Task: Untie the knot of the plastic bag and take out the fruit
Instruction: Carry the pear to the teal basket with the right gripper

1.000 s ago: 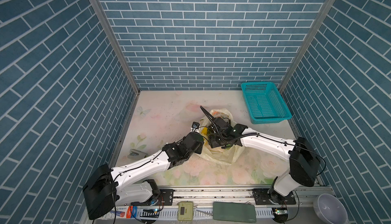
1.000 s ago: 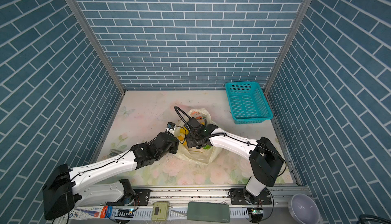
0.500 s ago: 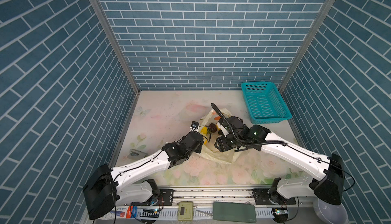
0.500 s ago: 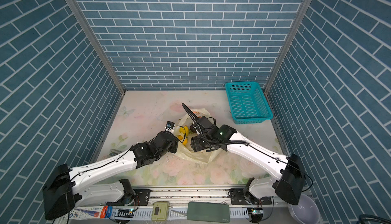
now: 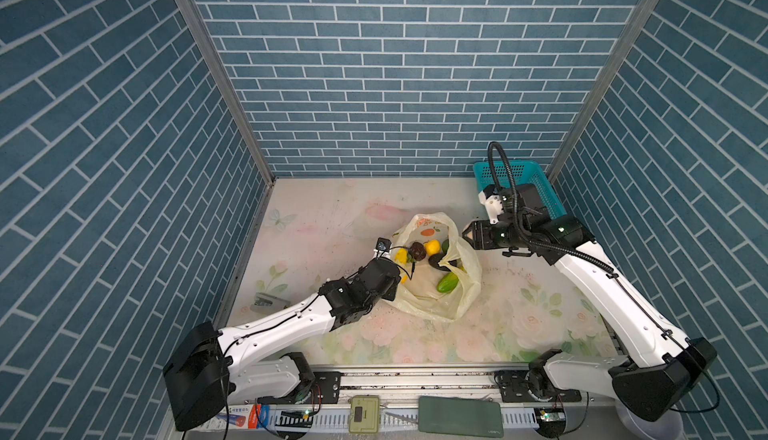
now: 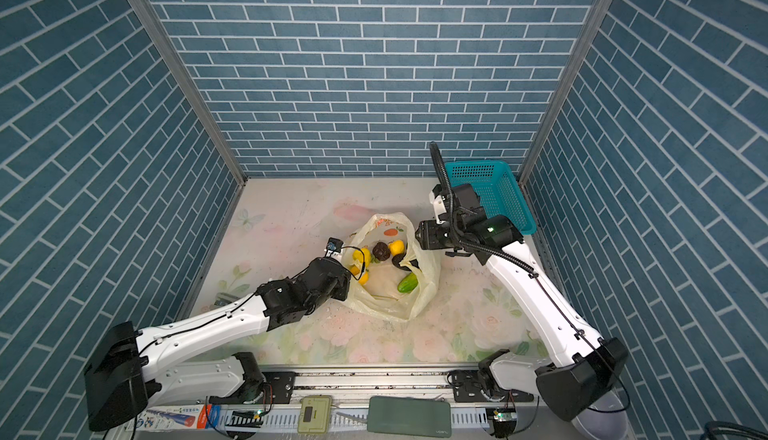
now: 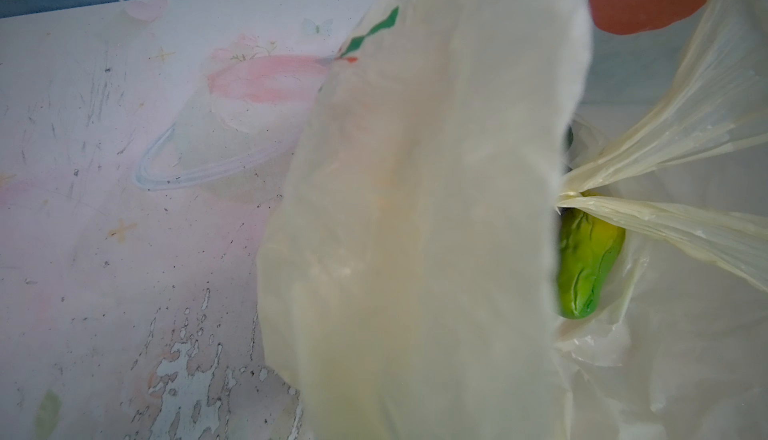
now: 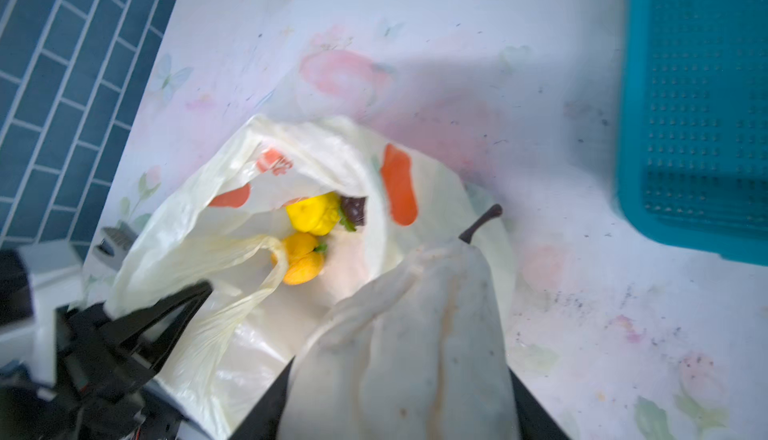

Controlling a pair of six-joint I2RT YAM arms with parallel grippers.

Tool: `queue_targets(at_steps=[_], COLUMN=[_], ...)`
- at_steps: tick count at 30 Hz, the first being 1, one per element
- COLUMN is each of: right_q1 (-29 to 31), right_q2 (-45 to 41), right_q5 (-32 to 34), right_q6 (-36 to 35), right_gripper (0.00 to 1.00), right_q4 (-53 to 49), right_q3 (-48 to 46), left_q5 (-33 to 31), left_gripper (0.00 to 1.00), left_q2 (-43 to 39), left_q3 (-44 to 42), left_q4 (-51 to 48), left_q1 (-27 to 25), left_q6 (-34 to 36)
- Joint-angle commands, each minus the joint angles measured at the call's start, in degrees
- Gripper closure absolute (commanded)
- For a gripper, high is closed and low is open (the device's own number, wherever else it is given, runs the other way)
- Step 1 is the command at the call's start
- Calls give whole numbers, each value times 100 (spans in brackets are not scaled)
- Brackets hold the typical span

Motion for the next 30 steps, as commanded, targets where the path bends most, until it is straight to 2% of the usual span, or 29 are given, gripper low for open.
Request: queue_targets(at_steps=[1, 7, 12, 18, 21, 25, 30], right_q1=[-728, -1927, -2531, -2776, -2824, -2824, -2815], right_q2=[317, 1371, 2408, 3758, 4165, 4332, 4118], right_q5=[-316, -482, -381, -114, 105, 485, 692], right_q6=[-417, -479, -482, -634, -672, -725, -725], right_gripper=[45, 45, 45, 45, 38, 24, 18], right_q4=[636, 1490, 1887, 1665, 1521, 1275, 1087], right_q3=[-125, 8, 321, 1289, 1580, 1735, 1664], left_q5=[8, 162, 315, 280, 253, 147, 111], left_gripper=[100, 100, 100, 100, 100, 100, 100], left_q2=[-87, -259, -408, -507, -525, -592, -627], left_q3=[-19, -130, -229, -497, -562, -591, -652], left_q4=[57, 268, 410, 326, 295, 268, 326], left_q1=[31, -41, -128, -298, -365, -405, -407], left_q6=[58, 319, 346, 291, 298, 283, 288])
